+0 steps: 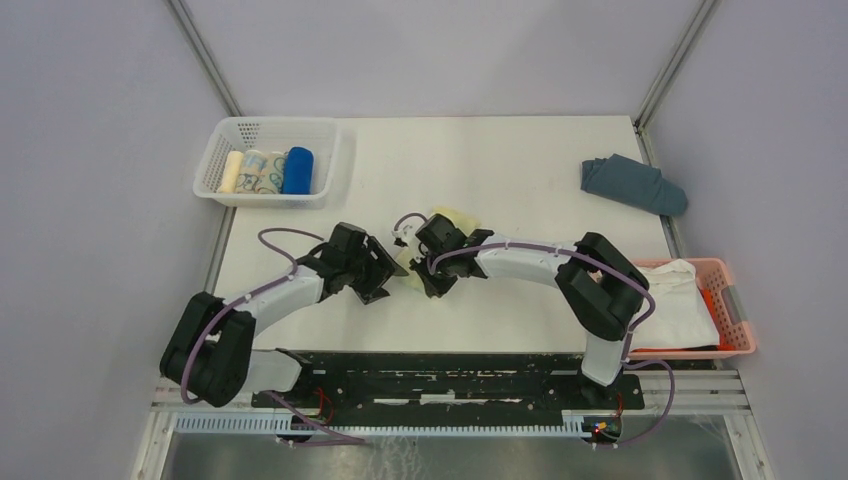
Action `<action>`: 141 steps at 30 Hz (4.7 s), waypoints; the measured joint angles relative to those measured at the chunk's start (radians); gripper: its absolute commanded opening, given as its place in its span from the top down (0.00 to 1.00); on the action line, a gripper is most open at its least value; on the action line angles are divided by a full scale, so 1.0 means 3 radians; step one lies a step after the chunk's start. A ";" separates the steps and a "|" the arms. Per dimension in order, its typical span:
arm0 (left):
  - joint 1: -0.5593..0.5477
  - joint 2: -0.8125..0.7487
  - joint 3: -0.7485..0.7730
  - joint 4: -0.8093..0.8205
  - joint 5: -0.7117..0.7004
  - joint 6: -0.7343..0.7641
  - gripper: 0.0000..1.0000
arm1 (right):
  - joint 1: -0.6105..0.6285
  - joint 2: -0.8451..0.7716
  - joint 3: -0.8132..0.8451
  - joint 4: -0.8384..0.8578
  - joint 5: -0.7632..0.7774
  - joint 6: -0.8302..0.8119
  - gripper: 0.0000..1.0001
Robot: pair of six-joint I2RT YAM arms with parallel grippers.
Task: Roll the towels
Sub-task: Roll the towel at the center of the board.
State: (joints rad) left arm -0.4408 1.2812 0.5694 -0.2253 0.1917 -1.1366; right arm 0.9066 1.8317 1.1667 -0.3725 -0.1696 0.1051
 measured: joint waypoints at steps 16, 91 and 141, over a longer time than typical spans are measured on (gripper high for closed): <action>-0.0276 0.0652 0.0231 0.0254 -0.0226 -0.0151 0.56 | -0.0039 -0.0170 -0.0193 0.0188 -0.0130 0.0150 0.99; 0.0042 0.0385 0.0352 -0.0216 -0.0282 -0.0106 0.61 | -0.0167 0.0075 -0.0323 0.0650 -0.0832 0.0285 0.97; 0.0371 0.0645 -0.0062 0.0603 0.0699 0.0612 0.51 | -0.0891 0.0913 -0.0273 0.1414 -0.2669 0.1601 0.74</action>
State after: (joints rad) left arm -0.3294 1.4746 0.5507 -0.0444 0.4015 -0.9531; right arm 0.6392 2.1056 1.0847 0.0517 -0.9703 0.5854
